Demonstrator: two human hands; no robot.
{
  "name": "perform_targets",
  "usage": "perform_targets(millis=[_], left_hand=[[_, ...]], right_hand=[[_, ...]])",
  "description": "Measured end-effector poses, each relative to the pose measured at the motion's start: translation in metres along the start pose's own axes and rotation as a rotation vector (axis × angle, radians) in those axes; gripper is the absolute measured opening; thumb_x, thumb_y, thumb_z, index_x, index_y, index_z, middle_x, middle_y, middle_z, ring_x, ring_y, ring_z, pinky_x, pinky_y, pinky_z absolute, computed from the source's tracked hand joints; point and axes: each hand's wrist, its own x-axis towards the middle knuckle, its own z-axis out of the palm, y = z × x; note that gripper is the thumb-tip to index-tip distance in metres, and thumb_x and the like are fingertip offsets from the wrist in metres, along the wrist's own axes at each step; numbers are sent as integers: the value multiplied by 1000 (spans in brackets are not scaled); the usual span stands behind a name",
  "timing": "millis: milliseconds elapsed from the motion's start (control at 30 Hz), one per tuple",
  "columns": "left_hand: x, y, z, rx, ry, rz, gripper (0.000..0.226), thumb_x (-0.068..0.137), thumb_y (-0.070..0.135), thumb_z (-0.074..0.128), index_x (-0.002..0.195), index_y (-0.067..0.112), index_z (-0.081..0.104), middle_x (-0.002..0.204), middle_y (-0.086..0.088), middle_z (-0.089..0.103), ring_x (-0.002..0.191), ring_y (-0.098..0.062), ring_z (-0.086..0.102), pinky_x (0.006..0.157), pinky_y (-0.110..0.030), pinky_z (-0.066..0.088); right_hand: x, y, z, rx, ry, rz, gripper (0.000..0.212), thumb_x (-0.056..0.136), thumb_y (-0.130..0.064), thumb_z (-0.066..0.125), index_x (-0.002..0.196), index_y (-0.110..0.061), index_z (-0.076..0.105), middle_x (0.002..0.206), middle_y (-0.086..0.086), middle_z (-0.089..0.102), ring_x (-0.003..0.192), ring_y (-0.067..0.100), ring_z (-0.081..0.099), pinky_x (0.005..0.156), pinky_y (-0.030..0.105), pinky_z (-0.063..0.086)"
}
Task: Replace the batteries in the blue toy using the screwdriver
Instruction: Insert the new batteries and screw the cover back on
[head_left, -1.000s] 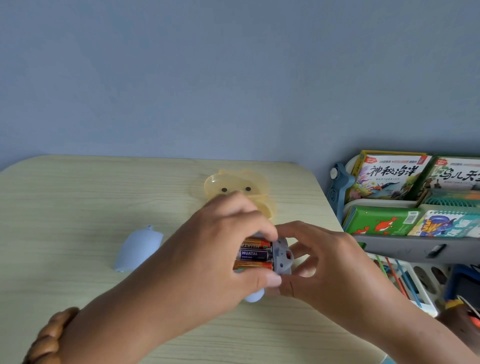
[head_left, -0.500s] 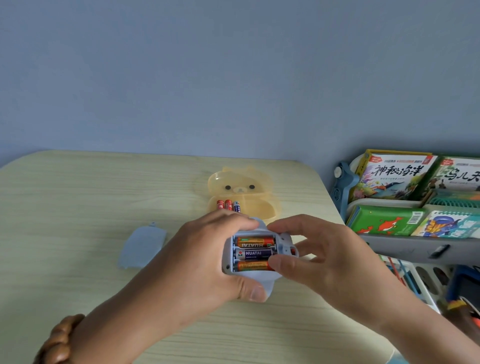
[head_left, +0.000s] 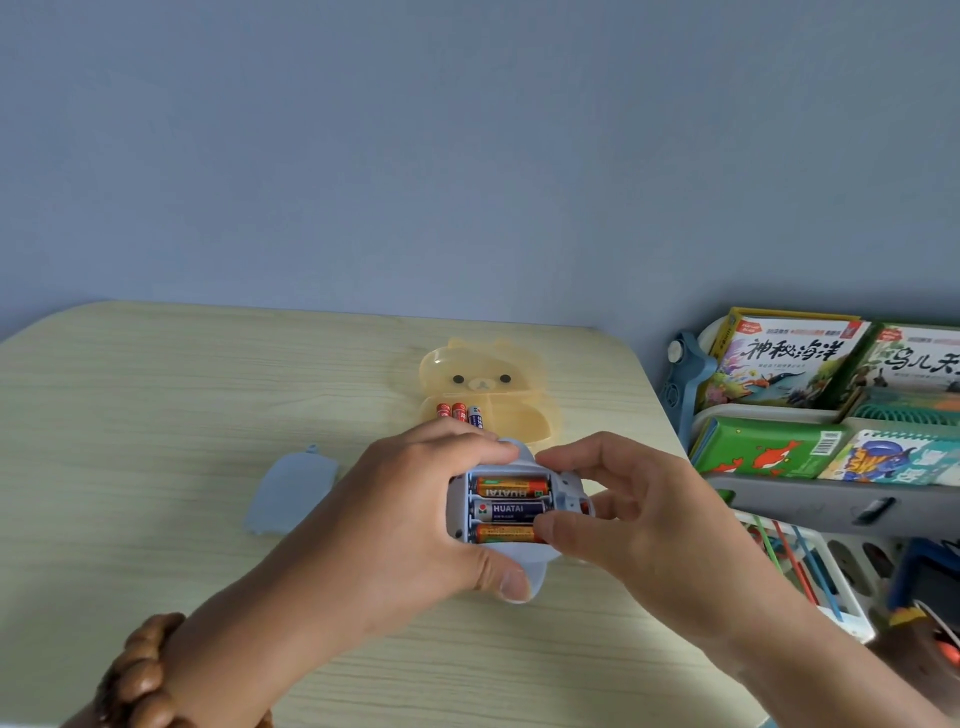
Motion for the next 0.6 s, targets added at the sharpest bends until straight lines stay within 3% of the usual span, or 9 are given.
perform_targets(millis=[67, 133, 200, 267, 333, 400, 467, 533, 600], left_hand=[[0, 0, 0, -14, 4, -3, 83, 45, 57, 92, 122, 49, 60, 119, 33, 56, 105, 12, 58, 86, -17, 53], [-2, -2, 1, -41, 8, -5, 84, 46, 59, 92, 123, 46, 61, 117, 31, 59, 103, 11, 61, 86, -22, 55], [-4, -3, 2, -73, 16, -1, 83, 46, 58, 92, 123, 46, 62, 115, 29, 62, 102, 9, 62, 86, -23, 55], [-6, -4, 3, -81, 4, 6, 80, 48, 56, 93, 121, 48, 61, 115, 28, 62, 103, 8, 63, 86, -23, 56], [-8, -4, -2, -77, -44, 15, 81, 52, 62, 89, 125, 47, 60, 120, 28, 62, 108, 8, 62, 91, -25, 55], [-9, -6, -14, -70, -39, -7, 80, 57, 75, 78, 128, 47, 58, 124, 29, 62, 113, 12, 59, 97, -24, 50], [-10, -14, -29, -13, 145, -66, 66, 63, 76, 71, 120, 43, 63, 113, 26, 67, 106, 11, 62, 93, -21, 49], [-10, -28, -44, 238, 354, -170, 50, 72, 62, 73, 113, 35, 65, 108, 17, 66, 101, -4, 65, 86, -28, 50], [-11, -42, -54, 489, 340, -381, 60, 71, 62, 68, 120, 29, 60, 115, 7, 62, 108, -20, 61, 86, -37, 50]], right_hand=[[-4, 1, -1, 5, -13, -27, 34, 78, -31, 82, 106, -42, 68, 86, 0, 79, 76, 25, 72, 80, 49, 58], [-11, 0, -2, 12, -48, -47, 50, 66, -43, 86, 112, -43, 67, 89, -2, 79, 75, 13, 73, 77, 35, 60], [-15, 1, -3, 10, -72, -40, 64, 55, -39, 91, 114, -42, 66, 89, -5, 79, 75, 9, 74, 73, 25, 60], [-15, 2, -4, 1, -66, -38, 65, 53, -34, 94, 111, -44, 67, 85, -6, 79, 69, 6, 72, 68, 20, 57], [-14, 2, -3, -3, -51, -37, 64, 52, -37, 95, 108, -49, 67, 83, -3, 78, 67, 10, 71, 69, 25, 59], [-14, 1, -1, 13, -48, -33, 66, 50, -42, 94, 109, -51, 66, 84, 1, 78, 74, 21, 73, 77, 38, 62], [-14, 1, 0, 32, -40, -28, 67, 48, -46, 93, 109, -52, 66, 84, 3, 78, 77, 25, 73, 82, 47, 61], [-13, 2, 0, 29, -28, -19, 69, 47, -48, 93, 109, -53, 65, 84, 2, 77, 74, 23, 71, 82, 49, 60], [-13, 2, 0, 29, -27, -16, 68, 48, -46, 94, 110, -52, 65, 85, 2, 78, 70, 17, 70, 82, 49, 60]])
